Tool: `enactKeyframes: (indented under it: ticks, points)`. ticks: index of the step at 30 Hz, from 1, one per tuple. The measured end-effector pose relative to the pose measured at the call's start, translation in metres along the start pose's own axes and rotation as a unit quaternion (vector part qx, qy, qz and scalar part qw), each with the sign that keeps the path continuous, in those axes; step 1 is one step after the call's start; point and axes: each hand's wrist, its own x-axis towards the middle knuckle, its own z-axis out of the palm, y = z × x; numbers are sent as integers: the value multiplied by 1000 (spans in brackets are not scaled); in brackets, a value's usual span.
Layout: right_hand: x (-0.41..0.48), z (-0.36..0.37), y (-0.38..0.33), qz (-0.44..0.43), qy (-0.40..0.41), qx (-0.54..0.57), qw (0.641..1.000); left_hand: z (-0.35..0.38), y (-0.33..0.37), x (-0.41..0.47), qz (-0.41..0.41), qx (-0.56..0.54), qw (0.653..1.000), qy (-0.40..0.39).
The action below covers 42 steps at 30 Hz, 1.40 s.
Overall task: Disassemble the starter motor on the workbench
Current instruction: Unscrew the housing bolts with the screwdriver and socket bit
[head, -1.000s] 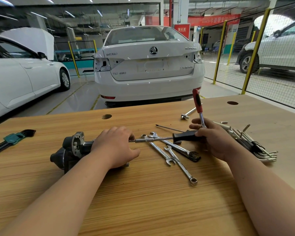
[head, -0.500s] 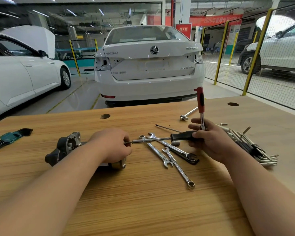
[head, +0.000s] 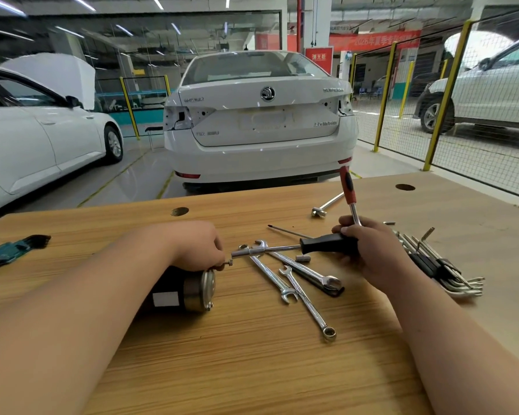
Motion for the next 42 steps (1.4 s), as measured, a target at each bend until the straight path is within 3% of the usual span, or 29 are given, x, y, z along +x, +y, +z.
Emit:
enactKeyframes:
  ticks: [9,15,17,19,20,21,23,25,27,28,29,30,38,42]
  points:
    - [-5,1,-4,-10,38,26,999,9,6,-2,36,3,999,34]
    - [-5,-1,-6,-7,48,141,989,16,27,-2,63,26,996,54]
    - [-5,-1,-7,14,50,187,981,20,45,0,97,51,990,84]
    - [-5,-2,-7,36,48,229,972,29,64,0,156,10,973,169]
    - [-5,-2,-7,43,43,254,965,35,74,-2,195,-68,948,241]
    - [-5,-1,-6,49,32,283,957,43,84,-5,230,-178,900,324]
    - [-5,0,-7,51,4,335,941,56,107,-9,222,-394,771,449]
    - [-7,2,-7,51,-24,363,930,64,125,-7,122,-602,680,400]
    - [-9,3,-9,54,-37,370,927,66,133,3,-27,-781,573,248]
    - [-11,3,-9,58,-36,367,928,67,133,6,-85,-832,515,187]
    - [-12,3,-9,63,-31,361,930,69,133,9,-122,-852,487,150]
    - [-12,4,-8,69,-25,351,933,70,133,12,-140,-849,493,132]
    - [-17,6,-8,35,-29,284,958,73,154,46,-127,-738,658,81]
    - [-15,4,-7,9,-52,301,952,74,154,57,-82,-746,658,63]
